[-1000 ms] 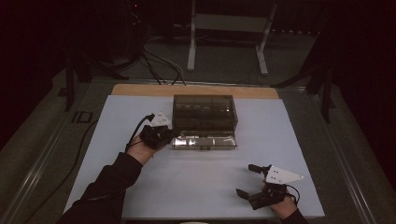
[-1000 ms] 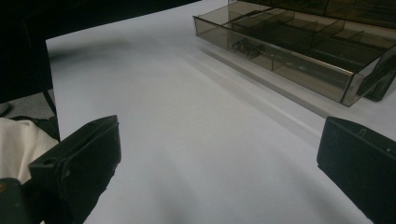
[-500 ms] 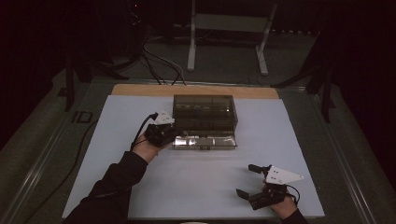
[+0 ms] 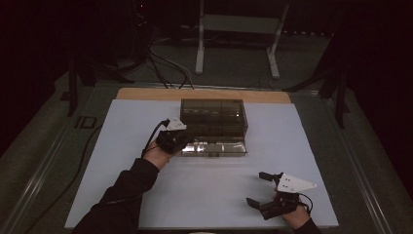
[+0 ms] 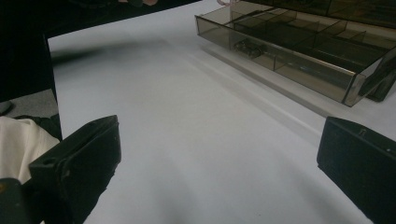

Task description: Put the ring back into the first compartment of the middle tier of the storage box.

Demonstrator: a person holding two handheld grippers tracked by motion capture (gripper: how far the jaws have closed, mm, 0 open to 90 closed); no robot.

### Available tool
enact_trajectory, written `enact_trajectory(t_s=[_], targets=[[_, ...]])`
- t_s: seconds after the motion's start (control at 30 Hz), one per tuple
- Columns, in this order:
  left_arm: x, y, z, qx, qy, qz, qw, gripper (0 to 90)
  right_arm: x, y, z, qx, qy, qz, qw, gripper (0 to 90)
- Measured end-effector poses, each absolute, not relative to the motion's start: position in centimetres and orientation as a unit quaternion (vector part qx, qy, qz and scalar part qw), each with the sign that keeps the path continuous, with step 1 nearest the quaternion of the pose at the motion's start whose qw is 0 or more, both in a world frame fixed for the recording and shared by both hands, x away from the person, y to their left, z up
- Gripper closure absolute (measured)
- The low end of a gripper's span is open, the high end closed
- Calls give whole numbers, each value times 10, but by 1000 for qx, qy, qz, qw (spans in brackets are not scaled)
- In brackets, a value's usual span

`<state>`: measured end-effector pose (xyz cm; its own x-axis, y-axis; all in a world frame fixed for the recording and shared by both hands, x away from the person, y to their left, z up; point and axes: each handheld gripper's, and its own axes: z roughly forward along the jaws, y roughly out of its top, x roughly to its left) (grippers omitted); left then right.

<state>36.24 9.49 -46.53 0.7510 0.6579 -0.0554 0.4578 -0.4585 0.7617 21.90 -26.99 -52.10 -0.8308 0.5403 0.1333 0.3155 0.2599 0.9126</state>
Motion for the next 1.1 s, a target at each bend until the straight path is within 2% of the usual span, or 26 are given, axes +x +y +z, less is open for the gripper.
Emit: enact_trajectory(t_s=[0.97,1.0,1.07,1.1], targets=[[377,84,-484,851,349,116,375,888,219,-269,-521,268,791,540,101,0],[377,83,-484,852,348,115,375,882,219,-269,-521,268,791,540,102,0],[376,83,-481,848,349,118,381,801,219,-269,-522,268,791,540,101,0],[375,82,-480,847,349,122,381,716,219,-269,-522,268,791,540,101,0]])
